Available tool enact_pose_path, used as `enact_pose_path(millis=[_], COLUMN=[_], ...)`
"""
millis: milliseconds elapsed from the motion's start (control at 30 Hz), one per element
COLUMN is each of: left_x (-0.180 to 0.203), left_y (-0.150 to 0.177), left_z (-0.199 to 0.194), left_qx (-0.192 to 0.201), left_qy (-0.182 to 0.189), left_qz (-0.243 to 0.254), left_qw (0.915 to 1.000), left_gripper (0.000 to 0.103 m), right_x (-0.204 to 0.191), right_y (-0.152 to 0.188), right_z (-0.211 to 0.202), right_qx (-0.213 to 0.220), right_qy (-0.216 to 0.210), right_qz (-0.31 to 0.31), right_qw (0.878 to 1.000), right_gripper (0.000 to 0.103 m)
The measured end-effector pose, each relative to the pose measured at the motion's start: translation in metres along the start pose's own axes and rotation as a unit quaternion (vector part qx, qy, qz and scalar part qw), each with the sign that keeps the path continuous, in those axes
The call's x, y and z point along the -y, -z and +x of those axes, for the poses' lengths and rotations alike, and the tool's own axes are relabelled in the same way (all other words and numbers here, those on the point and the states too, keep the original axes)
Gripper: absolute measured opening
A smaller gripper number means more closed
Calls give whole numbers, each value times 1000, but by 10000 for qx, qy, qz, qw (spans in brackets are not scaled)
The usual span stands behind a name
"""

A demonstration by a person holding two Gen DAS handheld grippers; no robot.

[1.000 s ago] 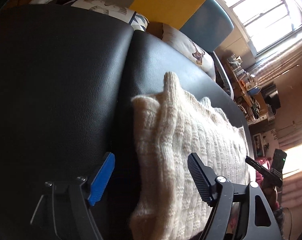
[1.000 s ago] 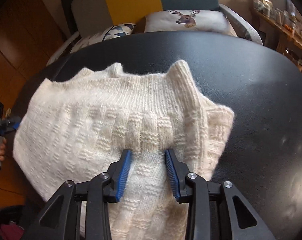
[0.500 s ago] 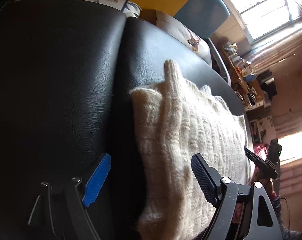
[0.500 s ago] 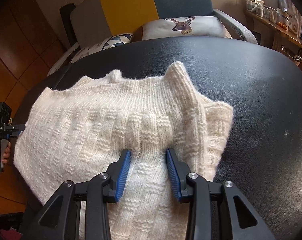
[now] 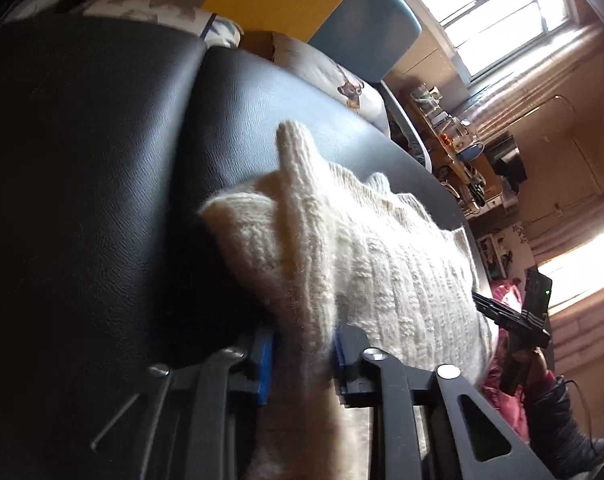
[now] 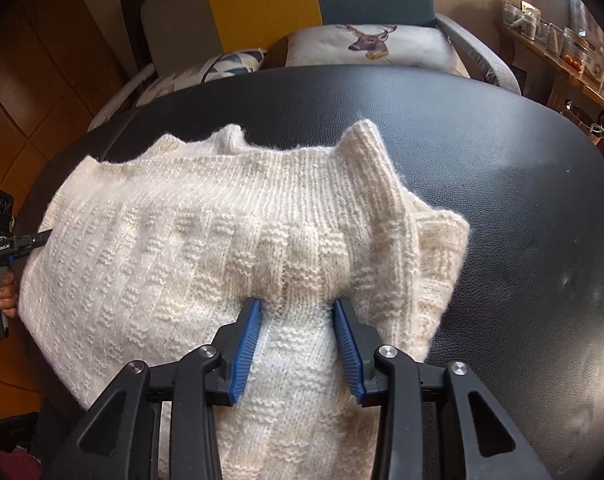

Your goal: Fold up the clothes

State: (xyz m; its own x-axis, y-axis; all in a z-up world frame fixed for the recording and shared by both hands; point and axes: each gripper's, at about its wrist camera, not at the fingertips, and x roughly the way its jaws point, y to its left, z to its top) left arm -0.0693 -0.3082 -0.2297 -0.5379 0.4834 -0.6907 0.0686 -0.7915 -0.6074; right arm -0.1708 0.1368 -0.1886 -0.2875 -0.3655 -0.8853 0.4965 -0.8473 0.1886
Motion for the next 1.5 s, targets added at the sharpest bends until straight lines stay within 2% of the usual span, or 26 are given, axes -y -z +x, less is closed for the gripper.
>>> enact_pose_path(millis=[100, 167, 333, 600, 733, 800, 967, 1133, 1500], left_x=[6, 2, -1, 7, 22, 34, 75, 124, 193], left_y=[0, -1, 1, 6, -2, -9, -26, -35, -40], left_z=[2, -1, -15, -40, -56, -66, -83, -77, -17], left_qx=[-18, -7, 375, 979, 1249, 1354, 1342, 1107, 515], left_qy=[-117, -97, 334, 1386, 1711, 1794, 1790, 1840, 1775], left_qz=[24, -152, -717, -1431, -1585, -1549, -1205, -941, -833], left_qw=[9999, 9998, 9962, 9751, 9644, 9620, 9672, 9721, 9792], left_gripper=[21, 19, 15, 14, 14, 14, 14, 14, 14], right_x=[-2, 0, 0, -2, -22, -33, -53, -55, -22], right_y=[-2, -2, -5, -16, -13, -10, -2, 4, 17], right_z=[2, 2, 3, 11, 14, 15, 17, 17, 13], right_qx=[-119, -151, -302, -730, -641, -542, -231, -73, 349], right_qy=[-26, -90, -138, -300, -329, -311, -455, -764, -1565], right_qz=[-206, -202, -308, -61, 102, 194, 360, 479, 1076], right_qw=[9997, 9996, 9990, 9969, 9973, 9979, 9981, 9959, 9812], right_gripper=[39, 39, 39, 40, 41, 41, 41, 41, 42])
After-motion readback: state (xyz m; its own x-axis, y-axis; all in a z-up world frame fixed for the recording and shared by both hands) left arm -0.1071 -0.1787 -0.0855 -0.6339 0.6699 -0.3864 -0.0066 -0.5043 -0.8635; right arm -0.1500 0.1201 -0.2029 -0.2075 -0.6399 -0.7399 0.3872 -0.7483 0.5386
